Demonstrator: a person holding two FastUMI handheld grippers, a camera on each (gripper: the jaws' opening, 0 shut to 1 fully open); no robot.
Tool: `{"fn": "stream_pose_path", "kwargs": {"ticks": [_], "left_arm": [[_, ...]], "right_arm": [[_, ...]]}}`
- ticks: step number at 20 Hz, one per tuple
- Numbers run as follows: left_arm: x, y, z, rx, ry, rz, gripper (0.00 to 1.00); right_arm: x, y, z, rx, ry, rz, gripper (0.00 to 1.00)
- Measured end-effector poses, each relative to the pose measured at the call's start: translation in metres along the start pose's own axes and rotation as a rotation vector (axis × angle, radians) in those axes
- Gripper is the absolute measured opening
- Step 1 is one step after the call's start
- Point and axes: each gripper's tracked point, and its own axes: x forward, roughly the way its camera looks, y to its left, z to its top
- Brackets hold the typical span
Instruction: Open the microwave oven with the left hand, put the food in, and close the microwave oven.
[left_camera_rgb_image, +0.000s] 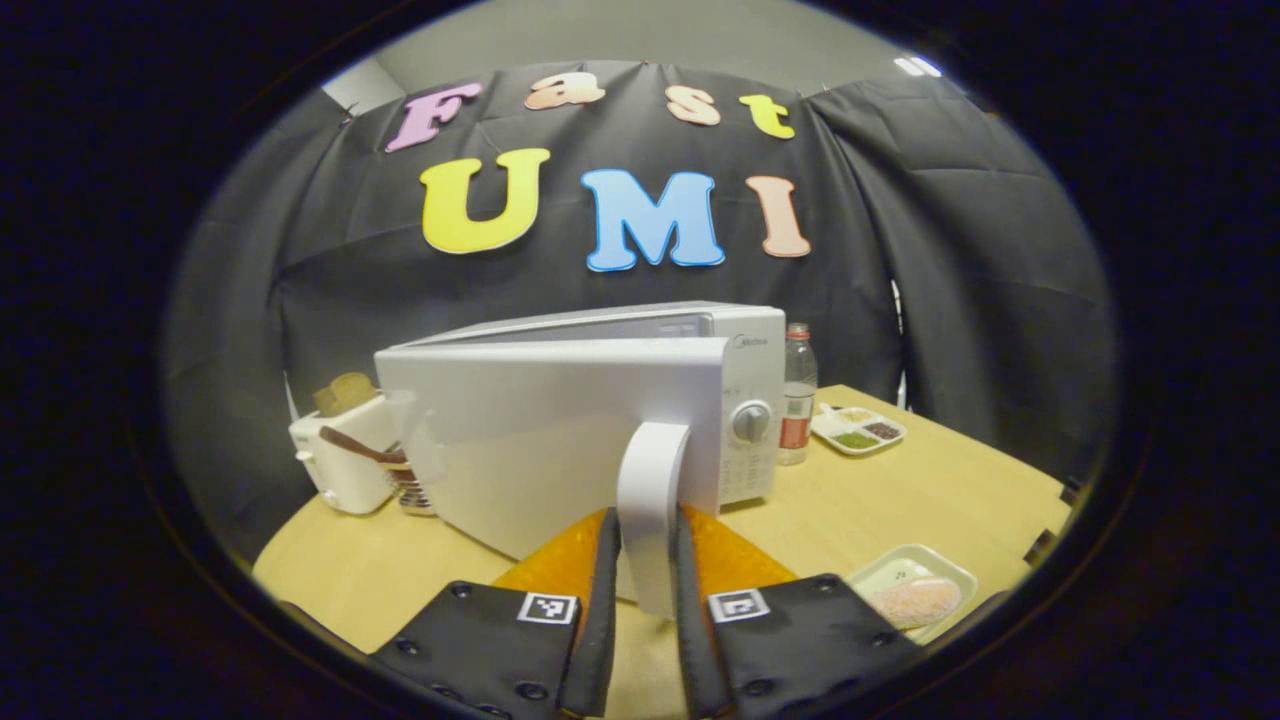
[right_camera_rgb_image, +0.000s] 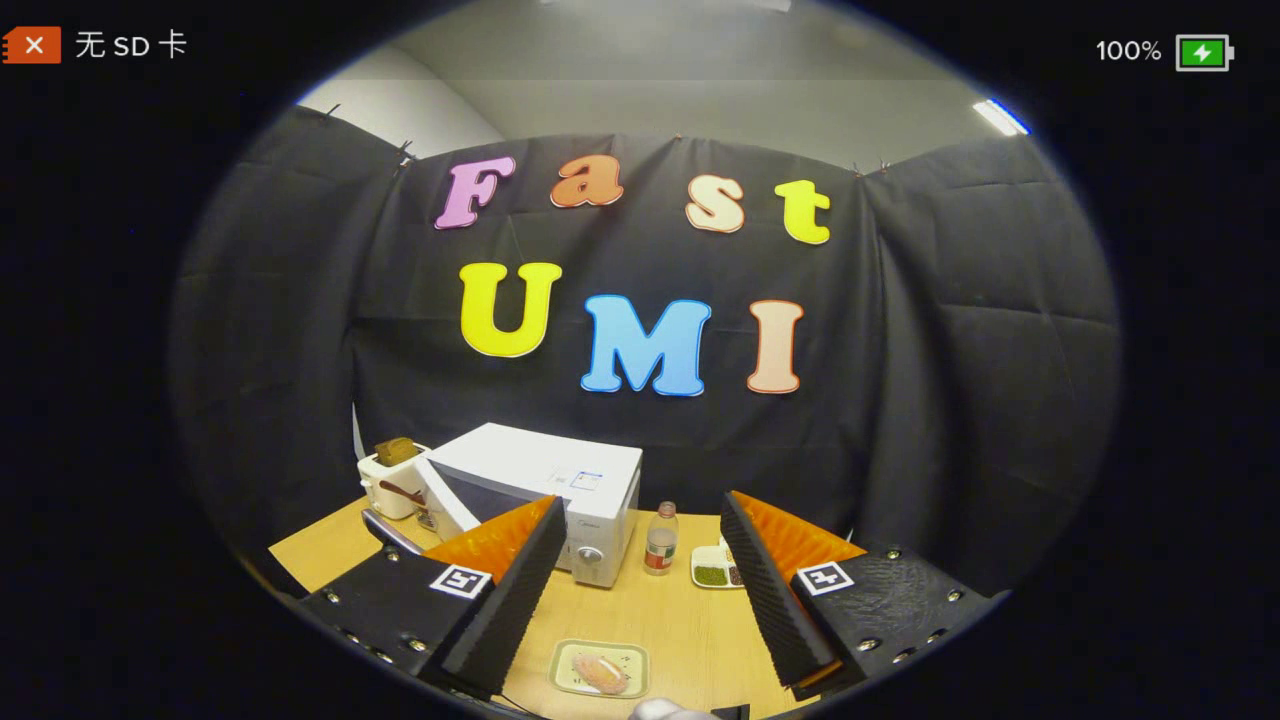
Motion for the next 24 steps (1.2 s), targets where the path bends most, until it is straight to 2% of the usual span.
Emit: {"fn": "stream_pose_path", "kwargs": {"ticks": [1, 3, 6, 7, 9, 10, 16, 20, 22, 24], "left_arm": [[-0.002, 0.011, -0.008, -0.005, 0.028, 0.015, 0.63], [-0.006, 0.014, -0.011, -0.084, 0.033, 0.010, 1.00], [-0.024, 0.024, -0.013, -0.058, 0.021, 0.051, 0.96], [-0.031, 0.028, -0.013, -0.042, 0.014, 0.067, 1.00], [-0.044, 0.041, -0.018, -0.034, 0.020, 0.088, 0.98], [-0.051, 0.049, -0.022, -0.038, 0.025, 0.098, 0.95], [-0.099, 0.109, -0.034, -0.001, 0.049, 0.180, 0.98], [-0.128, 0.156, -0.046, -0.019, 0.080, 0.238, 1.00], [-0.141, 0.173, -0.052, -0.036, 0.087, 0.253, 0.95], [-0.151, 0.187, -0.055, -0.056, 0.097, 0.259, 1.00]], "right_arm": [[0.000, 0.003, 0.004, -0.006, -0.010, 0.009, 0.95], [0.002, 0.011, 0.004, -0.011, -0.015, 0.031, 0.95], [0.004, 0.021, 0.004, -0.014, -0.014, 0.058, 0.95], [0.003, 0.025, 0.002, -0.016, -0.011, 0.066, 0.95], [0.005, 0.032, -0.001, -0.020, -0.006, 0.084, 0.95], [0.005, 0.035, -0.004, -0.020, -0.003, 0.093, 0.95], [0.010, 0.064, -0.019, 0.013, 0.030, 0.149, 0.95], [0.012, 0.092, -0.028, 0.039, 0.053, 0.195, 0.95], [0.013, 0.107, -0.029, 0.050, 0.055, 0.221, 0.95], [0.013, 0.120, -0.029, 0.043, 0.058, 0.237, 0.95]]}}
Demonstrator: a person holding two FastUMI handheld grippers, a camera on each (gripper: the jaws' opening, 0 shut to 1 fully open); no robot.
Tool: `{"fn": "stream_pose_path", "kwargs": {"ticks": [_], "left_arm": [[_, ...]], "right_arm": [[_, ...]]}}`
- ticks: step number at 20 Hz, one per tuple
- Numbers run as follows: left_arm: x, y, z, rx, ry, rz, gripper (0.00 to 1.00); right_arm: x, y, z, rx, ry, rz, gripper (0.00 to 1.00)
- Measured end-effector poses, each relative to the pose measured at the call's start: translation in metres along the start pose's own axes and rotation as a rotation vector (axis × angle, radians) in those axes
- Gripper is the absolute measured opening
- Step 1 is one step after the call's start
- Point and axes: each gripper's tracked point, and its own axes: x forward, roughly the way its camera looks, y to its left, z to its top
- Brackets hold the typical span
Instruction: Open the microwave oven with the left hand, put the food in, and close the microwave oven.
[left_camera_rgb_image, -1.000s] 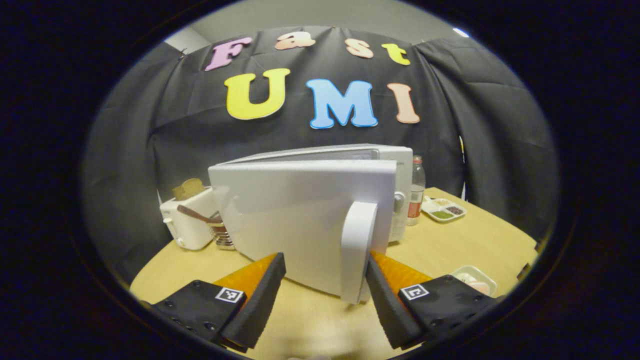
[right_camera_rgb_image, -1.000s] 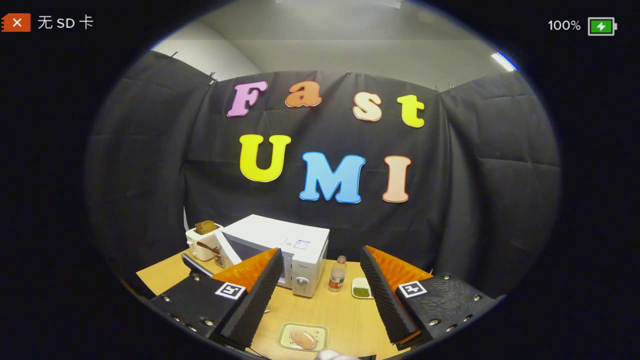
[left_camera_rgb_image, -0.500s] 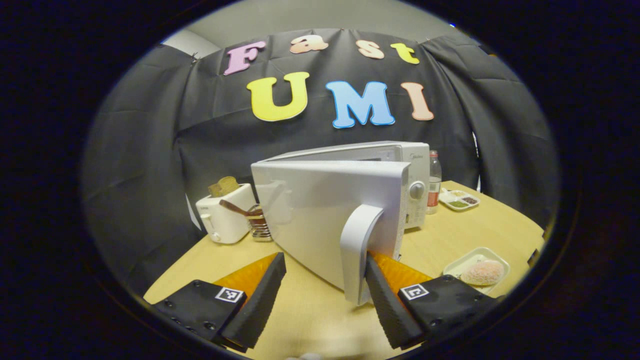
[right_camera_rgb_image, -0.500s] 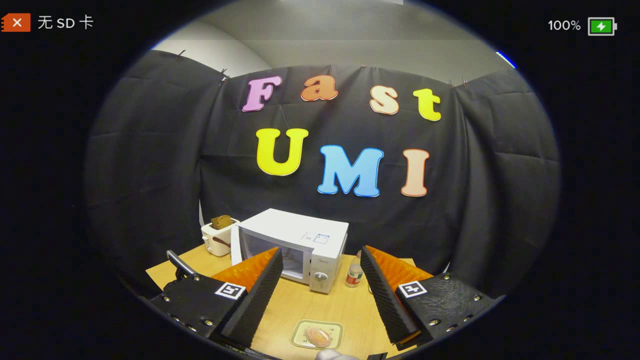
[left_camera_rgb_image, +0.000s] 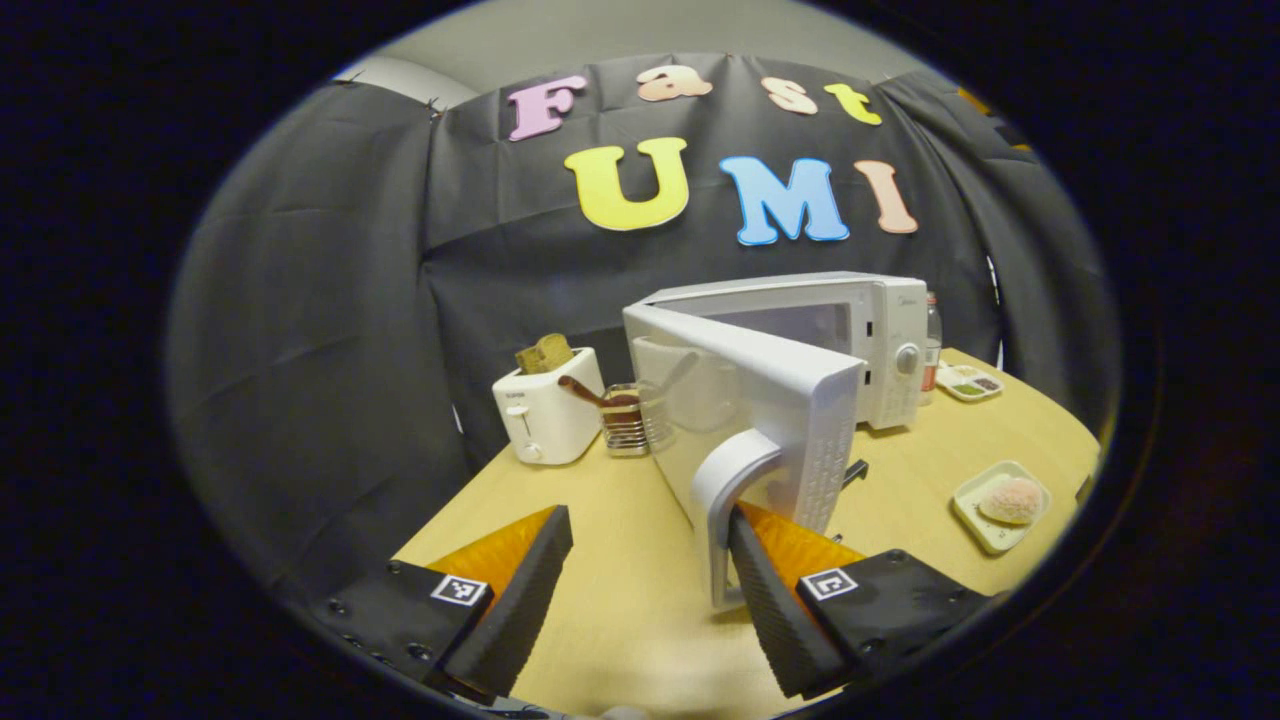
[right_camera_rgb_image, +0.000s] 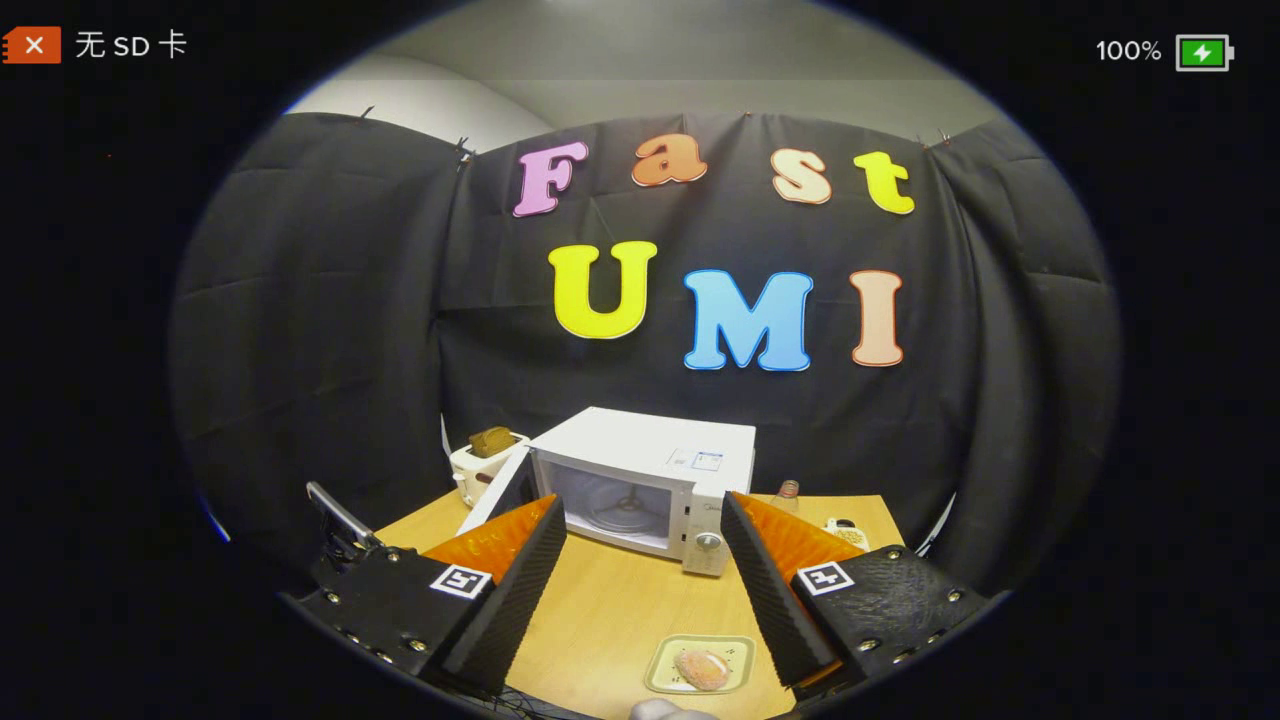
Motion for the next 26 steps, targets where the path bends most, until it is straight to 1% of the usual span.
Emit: {"fn": "stream_pose_path", "kwargs": {"ticks": [2, 3, 5, 6, 7, 8, 9, 10, 12, 15, 17, 18, 19, 20, 21, 22, 23, 25, 26], "left_arm": [[-0.004, 0.019, -0.004, -0.022, 0.003, 0.016, 0.95], [-0.006, 0.028, -0.005, -0.030, 0.007, 0.029, 1.00], [-0.013, 0.045, -0.005, -0.004, -0.001, 0.060, 0.95], [-0.017, 0.057, -0.003, 0.023, -0.016, 0.080, 0.98], [-0.015, 0.071, -0.001, 0.043, -0.017, 0.101, 0.98], [-0.013, 0.082, -0.005, 0.040, -0.007, 0.120, 0.96], [-0.012, 0.089, -0.008, 0.028, 0.000, 0.121, 0.95], [-0.014, 0.092, -0.004, 0.031, -0.013, 0.127, 0.98], [-0.021, 0.095, 0.003, 0.050, -0.027, 0.134, 0.95], [-0.037, 0.089, 0.021, 0.049, -0.064, 0.131, 0.96], [-0.050, 0.079, 0.036, 0.019, -0.082, 0.114, 0.97], [-0.057, 0.073, 0.044, 0.008, -0.093, 0.103, 0.99], [-0.066, 0.066, 0.055, -0.002, -0.108, 0.089, 0.95], [-0.075, 0.057, 0.066, -0.004, -0.125, 0.073, 0.96], [-0.084, 0.049, 0.082, -0.001, -0.150, 0.058, 1.00], [-0.090, 0.037, 0.098, 0.003, -0.169, 0.035, 0.95], [-0.095, 0.027, 0.114, 0.007, -0.188, 0.013, 0.94], [-0.103, 0.009, 0.145, 0.005, -0.228, -0.030, 1.00], [-0.106, -0.002, 0.162, 0.000, -0.249, -0.051, 0.95]], "right_arm": [[0.003, 0.012, 0.001, 0.007, -0.005, 0.020, 0.95], [0.004, 0.017, 0.001, 0.010, -0.008, 0.027, 0.95], [0.006, 0.026, 0.002, 0.008, -0.010, 0.036, 0.95], [0.006, 0.029, 0.002, 0.007, -0.013, 0.038, 0.95], [0.007, 0.030, 0.002, 0.008, -0.016, 0.038, 0.95], [0.008, 0.033, 0.000, 0.010, -0.013, 0.041, 0.95], [0.009, 0.034, -0.002, 0.011, -0.010, 0.040, 0.95], [0.009, 0.034, -0.003, 0.010, -0.012, 0.038, 0.95], [0.013, 0.028, -0.006, -0.006, -0.017, 0.025, 0.95], [0.015, 0.004, -0.025, -0.077, 0.008, -0.023, 0.95], [0.014, -0.011, -0.049, -0.094, 0.030, -0.037, 0.95], [0.013, -0.020, -0.068, -0.093, 0.055, -0.039, 0.95], [0.011, -0.028, -0.088, -0.093, 0.086, -0.043, 0.95], [0.009, -0.037, -0.109, -0.095, 0.111, -0.045, 0.95], [0.007, -0.043, -0.134, -0.099, 0.156, -0.043, 0.95], [0.006, -0.050, -0.162, -0.105, 0.201, -0.036, 0.95], [0.003, -0.055, -0.187, -0.110, 0.246, -0.034, 0.96], [0.002, -0.064, -0.233, -0.119, 0.331, -0.026, 0.95], [0.001, -0.067, -0.258, -0.120, 0.382, -0.016, 0.96]]}}
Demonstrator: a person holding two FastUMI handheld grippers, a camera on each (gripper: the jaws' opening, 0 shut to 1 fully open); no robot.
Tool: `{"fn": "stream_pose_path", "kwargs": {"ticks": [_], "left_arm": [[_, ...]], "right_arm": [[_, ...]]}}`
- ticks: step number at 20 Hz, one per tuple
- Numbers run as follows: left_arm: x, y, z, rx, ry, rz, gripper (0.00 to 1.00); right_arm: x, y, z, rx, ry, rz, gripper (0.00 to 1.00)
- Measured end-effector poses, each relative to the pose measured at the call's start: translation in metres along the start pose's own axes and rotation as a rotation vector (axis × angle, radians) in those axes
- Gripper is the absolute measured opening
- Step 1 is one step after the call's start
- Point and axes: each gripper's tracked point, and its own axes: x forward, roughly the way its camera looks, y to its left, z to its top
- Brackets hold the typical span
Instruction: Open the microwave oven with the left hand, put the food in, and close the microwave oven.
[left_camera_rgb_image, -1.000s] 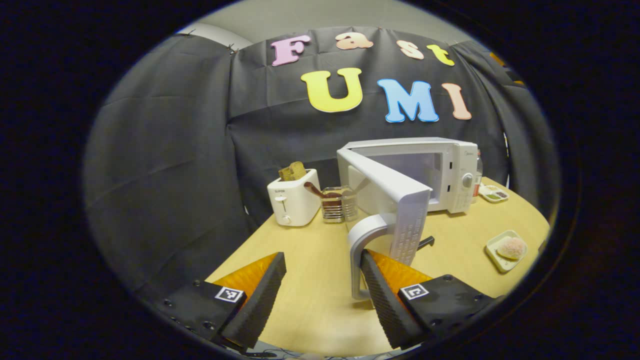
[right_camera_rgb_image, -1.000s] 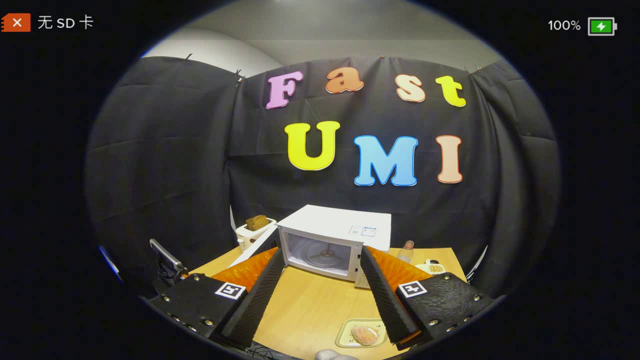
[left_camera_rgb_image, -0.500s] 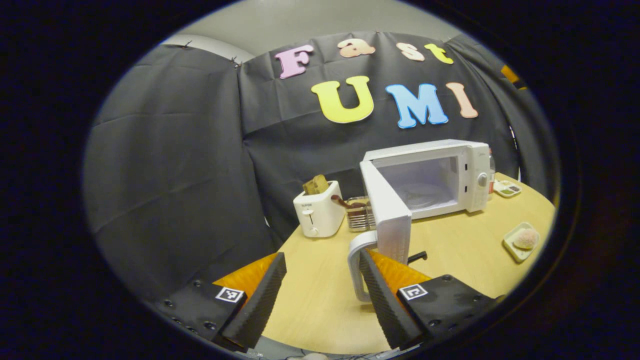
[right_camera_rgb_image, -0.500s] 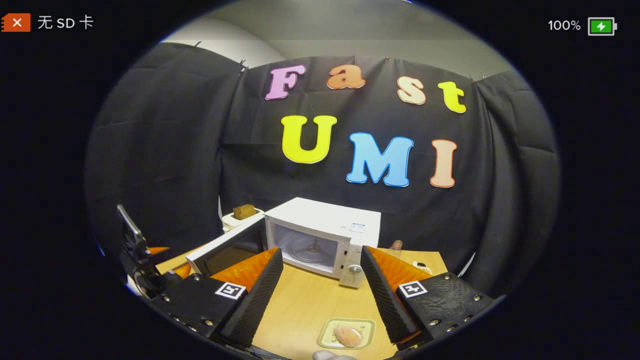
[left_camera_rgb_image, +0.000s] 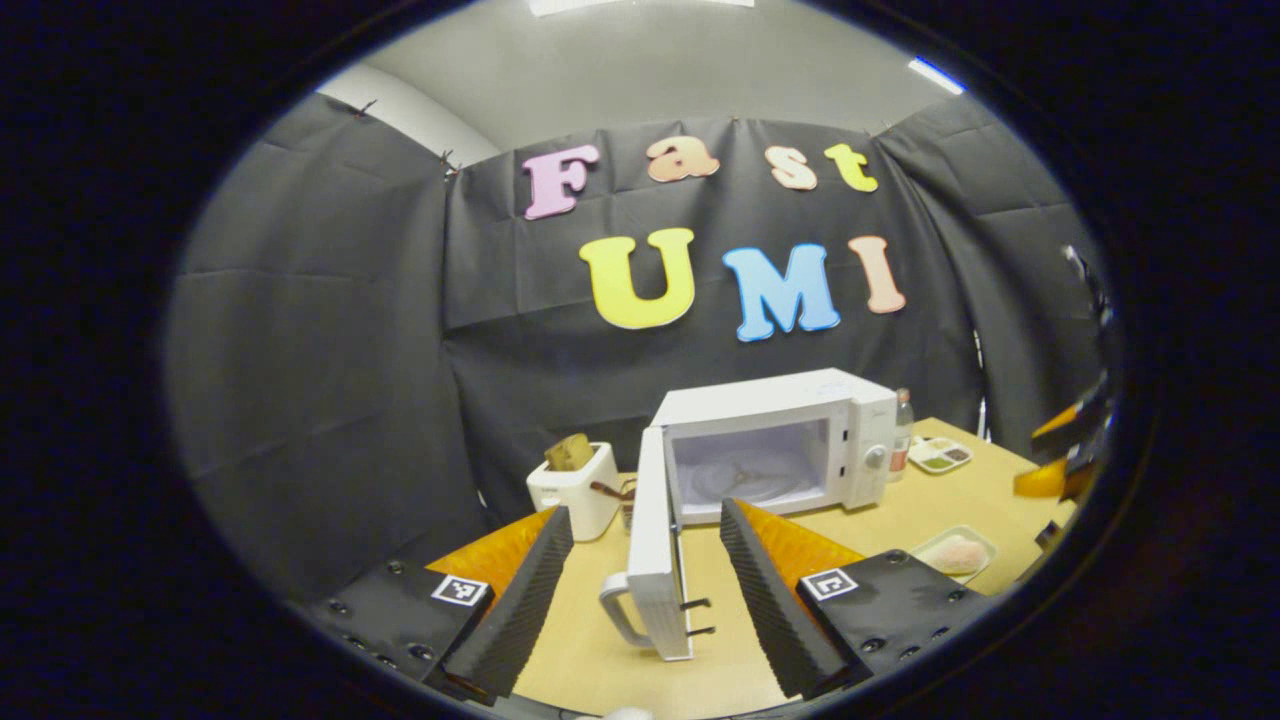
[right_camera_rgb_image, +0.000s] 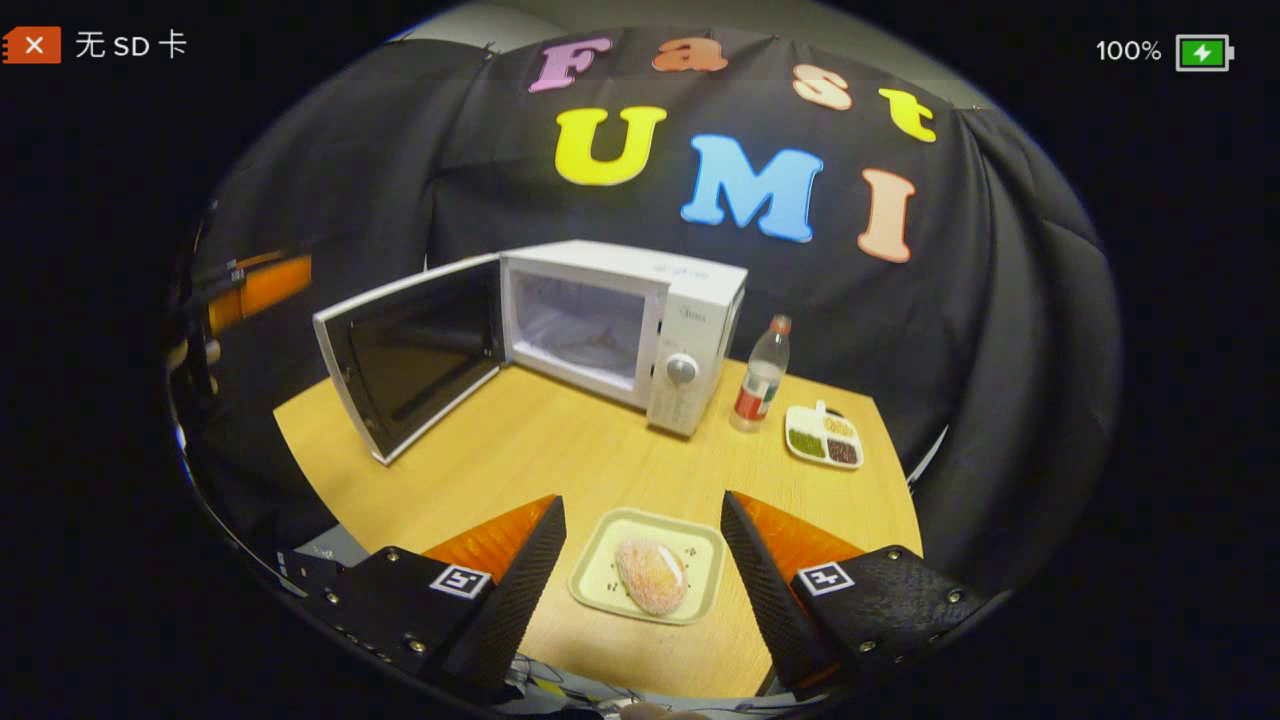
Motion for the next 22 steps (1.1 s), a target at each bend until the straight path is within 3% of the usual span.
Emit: {"fn": "stream_pose_path", "kwargs": {"ticks": [1, 2, 4, 7, 13, 19, 21, 22], "left_arm": [[0.002, -0.011, 0.017, -0.013, -0.016, -0.019, 1.00], [0.002, -0.020, 0.029, -0.036, -0.035, -0.041, 0.94], [0.006, -0.036, 0.050, -0.084, -0.051, -0.070, 1.00], [0.010, -0.045, 0.075, -0.073, -0.077, -0.071, 0.98], [0.013, -0.061, 0.094, 0.021, -0.087, -0.083, 1.00], [0.025, -0.064, 0.093, 0.001, -0.077, -0.080, 1.00], [0.030, -0.061, 0.093, 0.005, -0.071, -0.074, 1.00], [0.032, -0.057, 0.091, 0.008, -0.067, -0.072, 1.00]], "right_arm": [[0.009, 0.000, -0.016, -0.001, 0.029, 0.013, 0.96], [0.017, -0.002, -0.029, -0.007, 0.056, 0.016, 0.96], [0.038, -0.005, -0.055, 0.001, 0.109, 0.037, 0.96], [0.069, -0.012, -0.085, 0.028, 0.179, 0.045, 0.96], [0.104, -0.016, -0.098, 0.044, 0.211, 0.073, 0.96], [0.126, -0.011, -0.103, 0.049, 0.254, 0.108, 0.96], [0.130, -0.007, -0.107, 0.063, 0.274, 0.128, 0.94], [0.132, -0.008, -0.106, 0.070, 0.276, 0.130, 0.86]]}}
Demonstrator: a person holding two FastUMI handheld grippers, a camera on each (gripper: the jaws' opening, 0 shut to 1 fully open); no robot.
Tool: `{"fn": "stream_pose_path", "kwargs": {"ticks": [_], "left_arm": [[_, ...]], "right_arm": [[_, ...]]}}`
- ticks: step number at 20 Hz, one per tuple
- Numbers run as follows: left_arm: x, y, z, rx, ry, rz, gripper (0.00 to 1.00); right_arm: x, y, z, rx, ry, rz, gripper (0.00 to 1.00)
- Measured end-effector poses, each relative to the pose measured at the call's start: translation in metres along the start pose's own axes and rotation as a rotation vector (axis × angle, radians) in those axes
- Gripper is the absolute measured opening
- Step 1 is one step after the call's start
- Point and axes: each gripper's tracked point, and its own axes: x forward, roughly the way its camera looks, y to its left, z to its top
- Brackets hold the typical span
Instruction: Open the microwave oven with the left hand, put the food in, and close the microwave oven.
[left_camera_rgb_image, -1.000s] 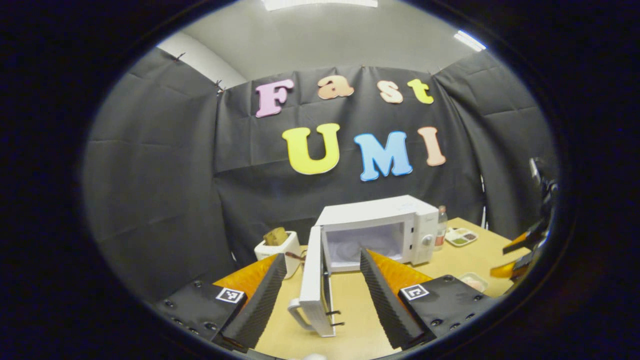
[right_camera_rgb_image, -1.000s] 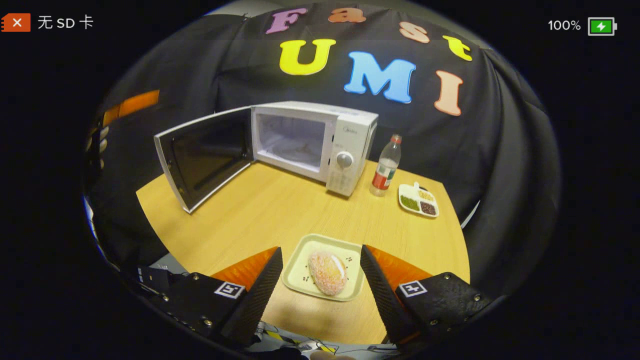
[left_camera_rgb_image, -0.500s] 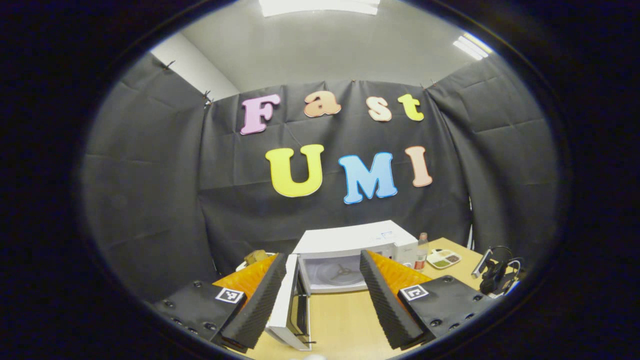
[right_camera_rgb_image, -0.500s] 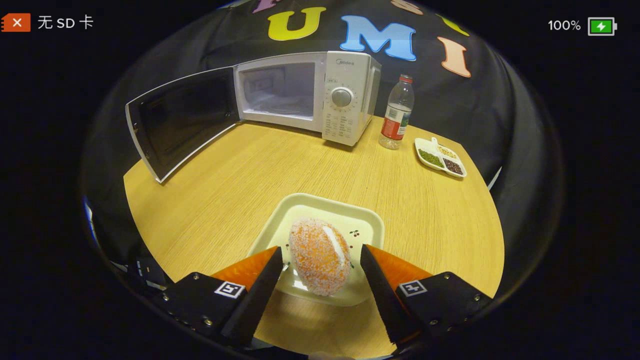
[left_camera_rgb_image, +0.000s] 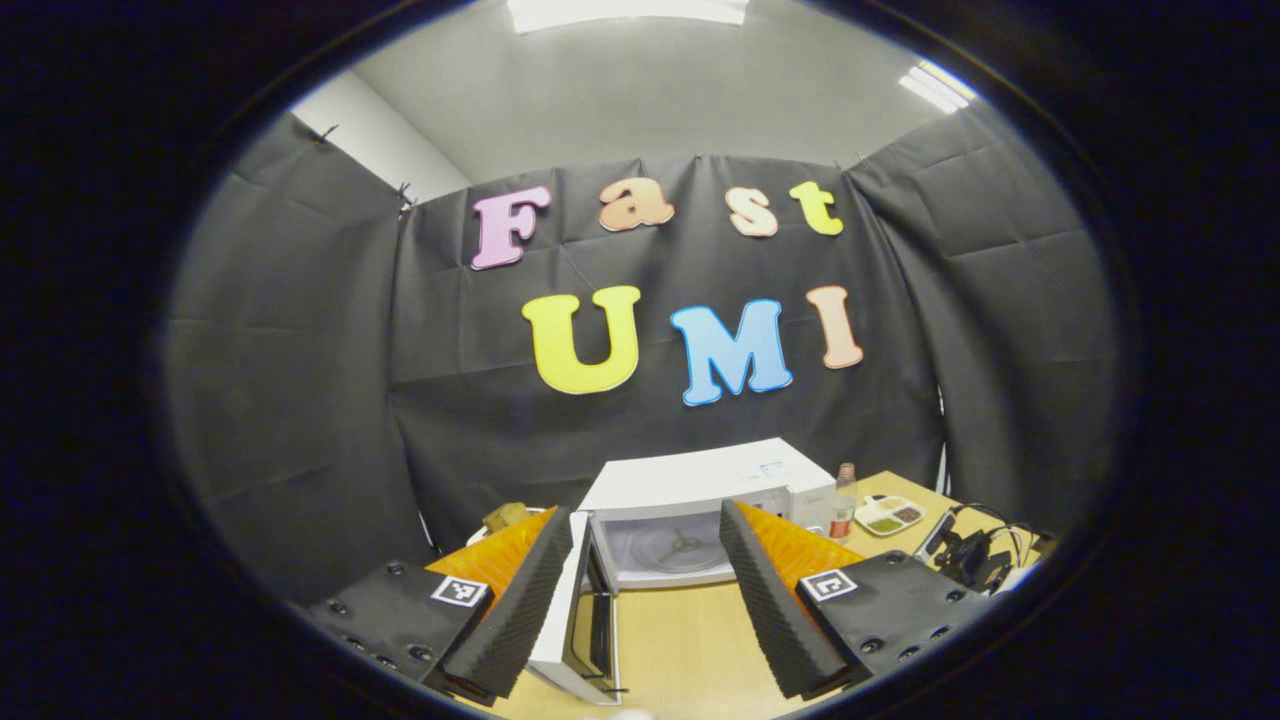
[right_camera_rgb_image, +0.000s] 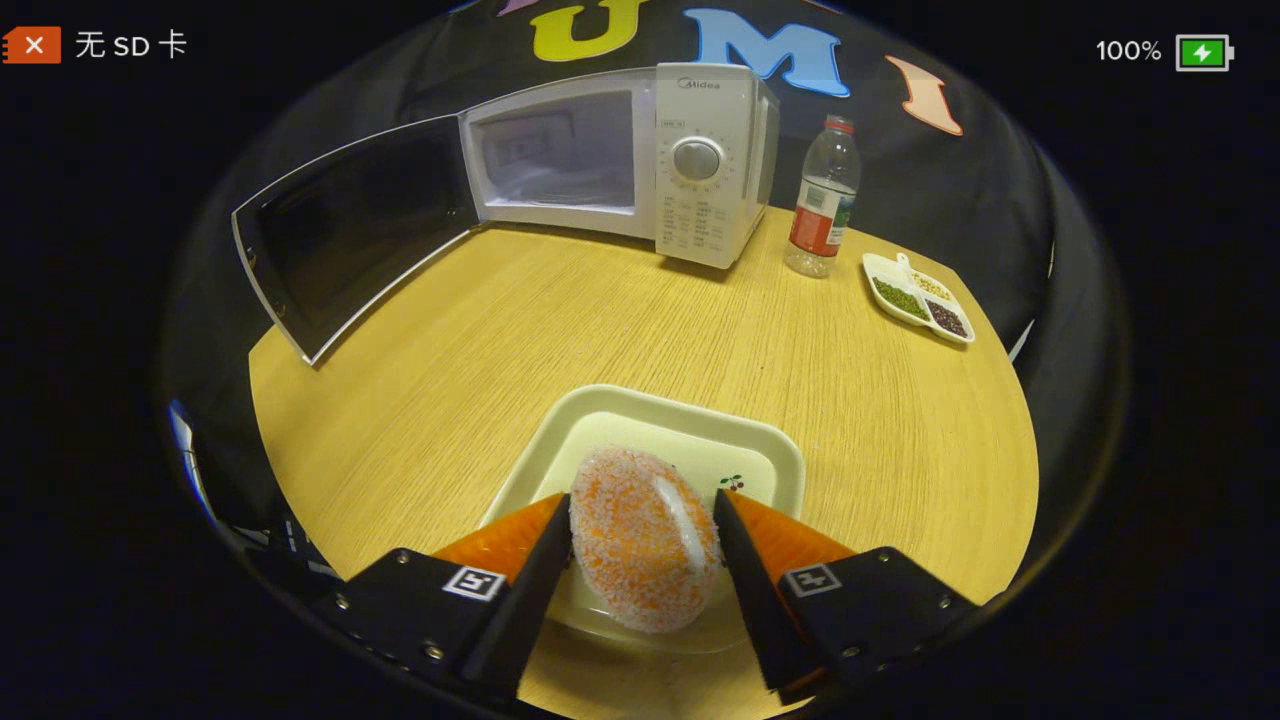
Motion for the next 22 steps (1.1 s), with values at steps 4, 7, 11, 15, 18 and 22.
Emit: {"fn": "stream_pose_path", "kwargs": {"ticks": [4, 7, 11, 15, 18, 22], "left_arm": [[0.006, 0.008, -0.004, 0.001, 0.012, 0.007, 1.00], [0.010, 0.017, -0.006, 0.006, 0.018, 0.013, 1.00], [0.015, 0.034, -0.019, 0.004, 0.036, 0.022, 1.00], [0.021, 0.057, -0.036, -0.014, 0.066, 0.038, 0.98], [0.026, 0.077, -0.044, -0.018, 0.077, 0.055, 0.98], [0.034, 0.099, -0.058, -0.041, 0.088, 0.072, 1.00]], "right_arm": [[-0.006, -0.001, 0.001, -0.020, 0.059, 0.001, 0.66], [-0.017, 0.012, 0.029, -0.011, 0.015, 0.025, 0.54], [-0.017, 0.045, 0.081, 0.064, -0.042, 0.089, 0.53], [0.009, 0.082, 0.145, 0.117, -0.119, 0.118, 0.53], [0.038, 0.113, 0.196, 0.234, -0.184, 0.152, 0.53], [0.083, 0.131, 0.267, 0.445, -0.298, 0.141, 0.53]]}}
